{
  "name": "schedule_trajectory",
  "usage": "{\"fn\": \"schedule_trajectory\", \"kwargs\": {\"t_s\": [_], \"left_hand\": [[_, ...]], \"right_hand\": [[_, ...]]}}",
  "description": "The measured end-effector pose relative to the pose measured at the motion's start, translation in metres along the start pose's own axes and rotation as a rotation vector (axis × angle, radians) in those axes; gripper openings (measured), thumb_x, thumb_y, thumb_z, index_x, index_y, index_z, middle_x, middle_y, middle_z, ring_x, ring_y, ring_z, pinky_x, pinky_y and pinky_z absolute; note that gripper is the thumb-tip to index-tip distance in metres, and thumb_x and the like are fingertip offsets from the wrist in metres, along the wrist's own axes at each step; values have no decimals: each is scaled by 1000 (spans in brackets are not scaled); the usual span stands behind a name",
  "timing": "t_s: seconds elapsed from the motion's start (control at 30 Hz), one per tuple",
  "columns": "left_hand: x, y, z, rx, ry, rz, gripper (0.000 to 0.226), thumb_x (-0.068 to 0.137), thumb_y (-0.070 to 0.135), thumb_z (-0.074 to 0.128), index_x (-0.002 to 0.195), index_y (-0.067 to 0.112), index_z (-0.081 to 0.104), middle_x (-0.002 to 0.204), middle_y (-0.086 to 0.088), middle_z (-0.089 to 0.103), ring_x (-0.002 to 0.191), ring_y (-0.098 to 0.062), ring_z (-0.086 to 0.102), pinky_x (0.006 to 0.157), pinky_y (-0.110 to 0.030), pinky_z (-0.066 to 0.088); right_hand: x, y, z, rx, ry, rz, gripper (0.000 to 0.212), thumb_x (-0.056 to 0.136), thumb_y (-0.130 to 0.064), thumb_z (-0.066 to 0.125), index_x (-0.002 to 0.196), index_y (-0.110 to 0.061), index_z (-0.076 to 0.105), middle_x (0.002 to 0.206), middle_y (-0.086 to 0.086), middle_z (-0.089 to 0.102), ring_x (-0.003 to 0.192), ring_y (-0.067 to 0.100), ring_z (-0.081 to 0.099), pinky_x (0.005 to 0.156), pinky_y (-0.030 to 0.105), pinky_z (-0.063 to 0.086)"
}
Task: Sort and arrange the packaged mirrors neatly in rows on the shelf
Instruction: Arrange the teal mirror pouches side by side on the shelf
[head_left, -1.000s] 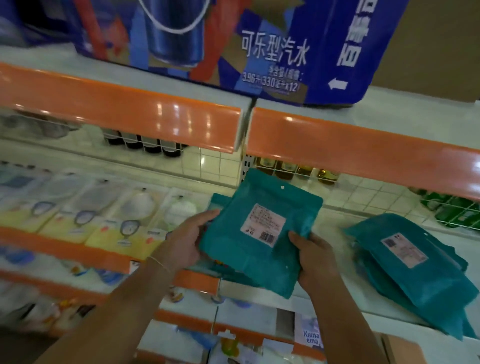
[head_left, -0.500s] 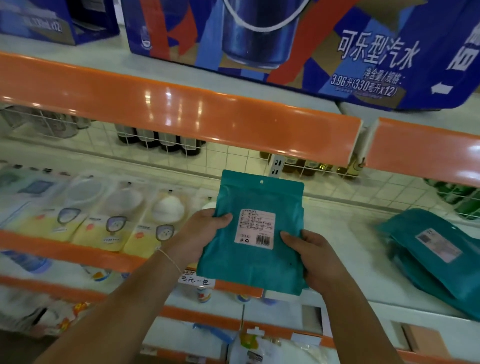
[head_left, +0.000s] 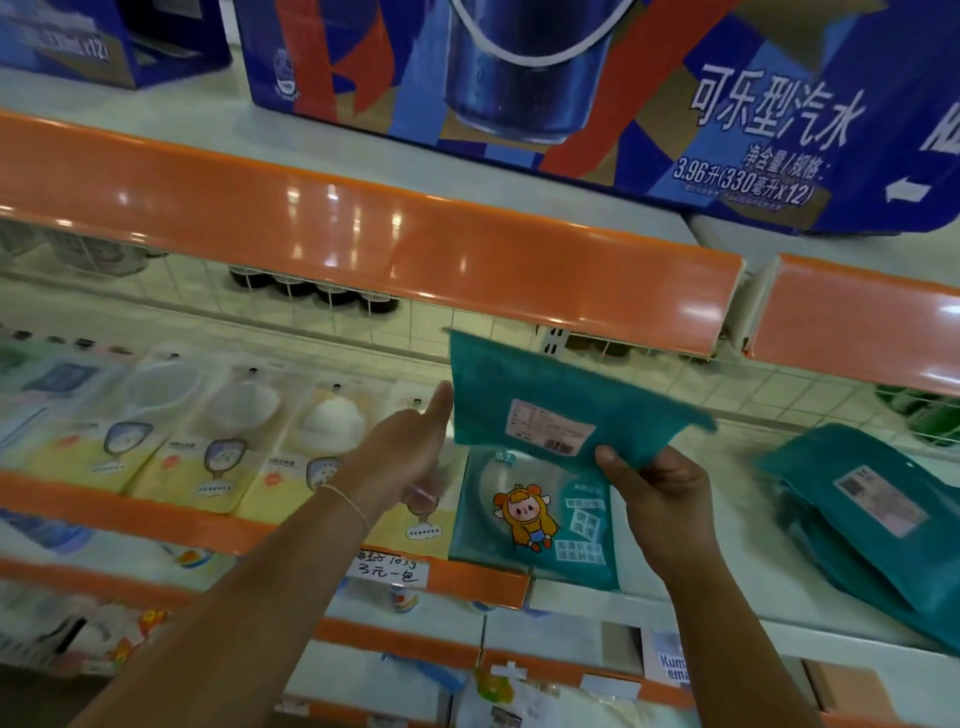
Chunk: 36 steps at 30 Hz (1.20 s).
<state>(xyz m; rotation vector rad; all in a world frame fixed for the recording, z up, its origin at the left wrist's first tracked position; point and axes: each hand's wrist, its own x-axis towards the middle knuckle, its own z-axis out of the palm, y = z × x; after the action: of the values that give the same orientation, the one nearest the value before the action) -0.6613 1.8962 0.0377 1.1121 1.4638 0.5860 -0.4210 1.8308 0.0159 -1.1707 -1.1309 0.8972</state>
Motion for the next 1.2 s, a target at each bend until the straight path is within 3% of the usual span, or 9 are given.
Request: {"fn": "schedule_trajectory", "kwargs": {"t_s": [0.17, 0.3, 0.37, 0.47, 0.57, 0.67, 0.83, 0.97, 1.2], "left_hand": [[5, -1, -5, -598, -506, -234, 59, 88, 57, 56, 111, 4, 65, 87, -17, 70, 73, -32, 67, 69, -41, 57], [7, -5, -1, -537, -442, -103, 37, 78, 26, 68, 106, 1, 65, 85, -17, 69, 73, -32, 67, 73, -38, 55], [5, -11, 4, -553, -453, -46, 44, 83, 15, 65, 122, -4, 61, 115, -27, 65, 105, -43, 62, 96, -51, 50], [5, -16, 9, -629, -461, 59, 43, 83, 7, 60, 124, -4, 59, 125, -28, 60, 109, -38, 62, 97, -47, 51], [6, -18, 12, -686, -432, 139, 44, 80, 4, 57, 122, -5, 61, 121, -23, 64, 100, -30, 67, 85, -36, 57], [7, -19, 14, -689, -413, 184, 39, 78, 3, 58, 116, 1, 67, 117, -17, 68, 102, -25, 67, 86, -33, 56], [8, -21, 19, -812, -332, 175, 30, 85, -1, 53, 112, 1, 64, 100, -10, 73, 84, -17, 70, 66, -27, 59], [7, -22, 27, -992, -319, 179, 34, 81, 5, 55, 113, 4, 65, 114, -15, 69, 98, -25, 69, 87, -40, 56], [-8, -36, 74, -973, -272, 18, 29, 83, 2, 62, 112, 5, 63, 101, -13, 68, 89, -26, 66, 79, -40, 54]], "right_hand": [[5, 16, -16, 3, -152, -236, 48, 67, -30, 86, 97, 3, 71, 112, 16, 69, 127, 30, 54, 105, 38, 46], [10, 24, -18, -191, -94, -335, 42, 69, -48, 82, 91, -14, 75, 125, 24, 60, 140, 37, 36, 113, 45, 36], [11, 23, -21, -247, -44, -340, 39, 72, -48, 80, 96, -18, 76, 136, 23, 52, 139, 37, 37, 111, 50, 37], [10, 20, -25, -232, 18, -236, 56, 77, -23, 80, 127, -8, 60, 142, 14, 50, 131, 24, 50, 100, 28, 49], [5, 12, -19, 36, 95, 45, 50, 96, 0, 54, 141, -17, 46, 112, 5, 71, 98, 13, 70, 80, 26, 58], [5, 7, -17, 122, 134, 263, 36, 100, -38, 42, 126, -21, 60, 98, 3, 75, 95, 20, 72, 88, 41, 56], [2, 6, -17, 229, -87, 406, 46, 87, -42, 61, 120, -9, 61, 113, 15, 70, 104, 35, 68, 86, 47, 55], [-4, 20, -15, 555, -187, 458, 87, 61, -41, 90, 128, 1, 56, 125, 24, 62, 115, 36, 62, 87, 42, 58], [-13, 20, 33, 526, 148, 426, 15, 86, -7, 67, 101, -7, 67, 94, 13, 72, 83, 24, 71, 72, 36, 59]]}}
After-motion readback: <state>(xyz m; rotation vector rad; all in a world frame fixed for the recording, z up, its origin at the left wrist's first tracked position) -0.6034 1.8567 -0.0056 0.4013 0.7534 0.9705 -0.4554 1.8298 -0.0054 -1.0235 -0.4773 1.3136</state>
